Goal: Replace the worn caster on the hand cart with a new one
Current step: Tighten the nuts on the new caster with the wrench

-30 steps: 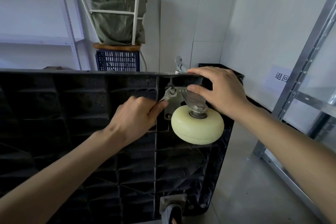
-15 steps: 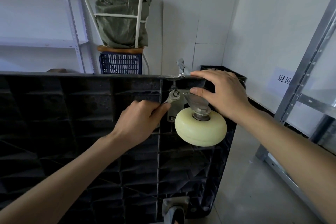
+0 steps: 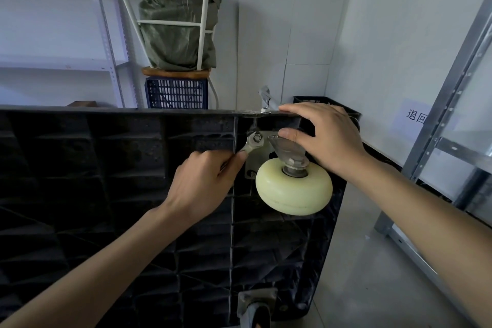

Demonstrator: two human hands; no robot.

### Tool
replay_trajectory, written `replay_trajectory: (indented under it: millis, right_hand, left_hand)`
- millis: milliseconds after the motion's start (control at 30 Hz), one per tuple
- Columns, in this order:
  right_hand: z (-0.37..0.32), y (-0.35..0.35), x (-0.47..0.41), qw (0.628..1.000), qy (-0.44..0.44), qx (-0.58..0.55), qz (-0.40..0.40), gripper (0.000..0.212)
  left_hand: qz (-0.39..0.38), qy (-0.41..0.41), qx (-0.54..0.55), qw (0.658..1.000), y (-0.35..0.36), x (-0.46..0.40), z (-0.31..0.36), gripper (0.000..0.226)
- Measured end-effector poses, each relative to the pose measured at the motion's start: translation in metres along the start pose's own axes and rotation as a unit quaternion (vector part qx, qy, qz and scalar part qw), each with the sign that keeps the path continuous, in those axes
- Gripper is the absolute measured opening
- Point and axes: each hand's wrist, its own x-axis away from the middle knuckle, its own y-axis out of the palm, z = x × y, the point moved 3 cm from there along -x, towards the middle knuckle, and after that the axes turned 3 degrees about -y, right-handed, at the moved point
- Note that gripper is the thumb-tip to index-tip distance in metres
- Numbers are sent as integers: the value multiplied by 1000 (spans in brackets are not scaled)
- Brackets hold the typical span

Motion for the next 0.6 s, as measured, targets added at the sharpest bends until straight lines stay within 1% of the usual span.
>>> replay_trajectory:
  millis: [67,200,300,400,533,600]
  right_hand:
    - [-1,0,0,1000,0,-2,-1,49]
    - [-2,-2,1,1000,2,-7,-9,50]
    - [-2,-3,0,999,7,-8,-37,55]
    - [-6,-15,3,995,29,-64,-64,63]
    - [-22,-44,17,991,28,-133,-7,58]
    - [-35,-53,24,980,22,-195,-26,55]
  left_hand:
    - [6,12,33,999,0,5,4,55]
    - [40,-33,112,992,-4,9,6,54]
    - [35,-50,166,984,-11,10,12,50]
    - [19,-46,214,976,-20,11,28,46]
    - [24,-18,236,971,-40,1,56,42]
    - [47,3,251,967,-49,-8,69,37]
